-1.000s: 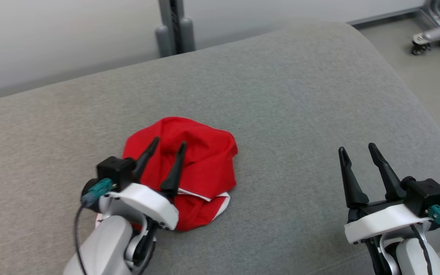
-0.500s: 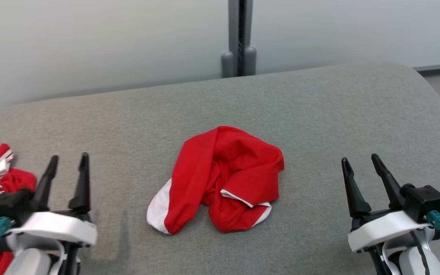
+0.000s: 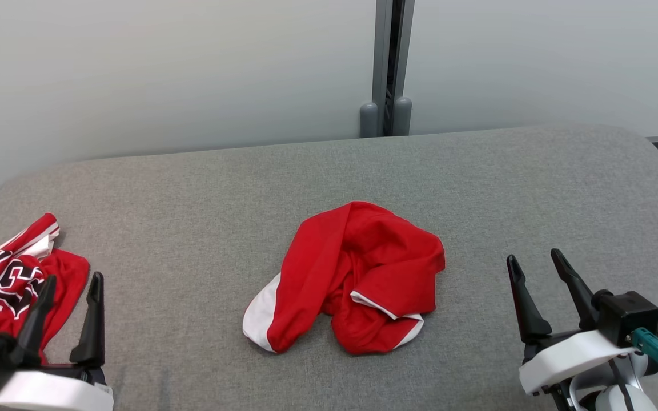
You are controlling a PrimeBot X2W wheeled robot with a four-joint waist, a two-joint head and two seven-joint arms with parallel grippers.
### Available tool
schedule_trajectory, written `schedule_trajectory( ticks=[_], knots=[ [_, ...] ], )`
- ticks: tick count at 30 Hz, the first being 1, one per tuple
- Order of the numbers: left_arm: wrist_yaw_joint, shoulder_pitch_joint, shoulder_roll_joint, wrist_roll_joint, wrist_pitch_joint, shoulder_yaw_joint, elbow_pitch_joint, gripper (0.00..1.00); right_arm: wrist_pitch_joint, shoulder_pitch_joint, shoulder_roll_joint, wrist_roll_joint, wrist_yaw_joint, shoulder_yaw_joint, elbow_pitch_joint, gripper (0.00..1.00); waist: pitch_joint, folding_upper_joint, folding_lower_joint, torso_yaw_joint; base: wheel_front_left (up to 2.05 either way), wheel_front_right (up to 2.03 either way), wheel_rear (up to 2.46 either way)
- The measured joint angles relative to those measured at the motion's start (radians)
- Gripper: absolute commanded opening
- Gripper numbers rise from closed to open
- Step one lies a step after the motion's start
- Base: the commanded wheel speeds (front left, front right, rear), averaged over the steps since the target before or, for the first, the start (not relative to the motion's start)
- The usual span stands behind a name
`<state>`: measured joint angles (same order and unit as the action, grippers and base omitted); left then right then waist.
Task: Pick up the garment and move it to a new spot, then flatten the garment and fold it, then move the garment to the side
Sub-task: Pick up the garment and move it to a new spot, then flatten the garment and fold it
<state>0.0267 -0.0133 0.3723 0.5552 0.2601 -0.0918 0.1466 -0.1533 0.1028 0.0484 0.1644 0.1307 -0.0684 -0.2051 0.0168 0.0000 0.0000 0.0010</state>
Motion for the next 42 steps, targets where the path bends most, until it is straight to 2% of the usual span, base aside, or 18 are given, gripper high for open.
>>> schedule_trajectory(
  ticks=[19,42],
  knots=[
    [-0.038,-0.101,0.001,-0.017,-0.05,-0.039,-0.077,1.0,0.031,-0.073,0.0,-0.014,0.0,-0.001,0.034,1.0,0.037,0.0,0.0,-0.007,0.0,0.0,0.0],
    [-0.054,-0.102,0.003,-0.008,-0.06,-0.05,-0.079,1.0,0.042,-0.071,0.0,-0.015,0.0,-0.009,0.041,1.0,0.031,0.0,0.0,0.003,0.0,0.0,0.0]
  ],
)
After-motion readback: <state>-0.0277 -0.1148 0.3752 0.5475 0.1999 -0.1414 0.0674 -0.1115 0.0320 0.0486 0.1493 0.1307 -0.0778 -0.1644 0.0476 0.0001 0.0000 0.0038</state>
